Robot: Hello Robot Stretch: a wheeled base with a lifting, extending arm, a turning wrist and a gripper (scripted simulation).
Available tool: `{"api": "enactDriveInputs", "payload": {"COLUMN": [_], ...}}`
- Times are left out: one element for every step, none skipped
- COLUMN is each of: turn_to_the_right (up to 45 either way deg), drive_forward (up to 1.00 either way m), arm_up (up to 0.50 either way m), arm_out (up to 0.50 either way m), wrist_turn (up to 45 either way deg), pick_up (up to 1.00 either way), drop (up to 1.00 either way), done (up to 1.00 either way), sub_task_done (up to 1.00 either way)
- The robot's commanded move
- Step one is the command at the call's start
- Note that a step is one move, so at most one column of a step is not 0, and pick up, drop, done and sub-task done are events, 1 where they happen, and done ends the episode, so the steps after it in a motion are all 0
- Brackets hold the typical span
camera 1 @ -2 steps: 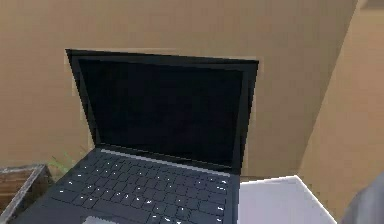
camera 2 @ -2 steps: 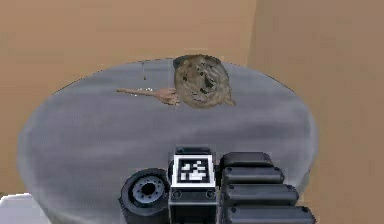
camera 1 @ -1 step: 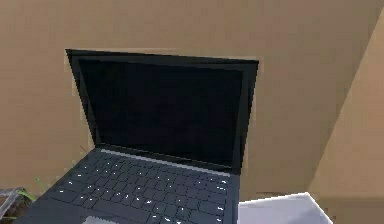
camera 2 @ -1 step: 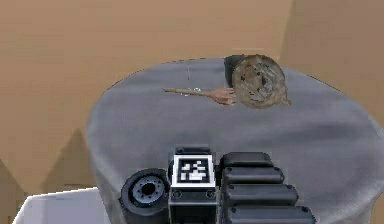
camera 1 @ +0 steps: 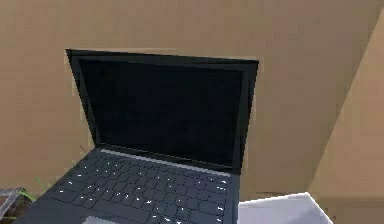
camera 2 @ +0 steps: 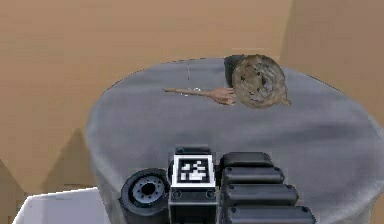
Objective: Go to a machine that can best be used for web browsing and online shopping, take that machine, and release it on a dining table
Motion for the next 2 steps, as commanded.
{"api": "enactDriveInputs", "payload": {"turn_to_the_right": [0.0, 0.0], "drive_forward": [0.00, 0.00], "arm_up": [0.00, 0.00], "arm_out": [0.46, 0.00], "wrist_turn": [0.0, 45.0], "pick_up": [0.00, 0.00], "drop": [0.00, 0.00], "done": [0.00, 0.00], "sub_task_done": [0.00, 0.00]}}
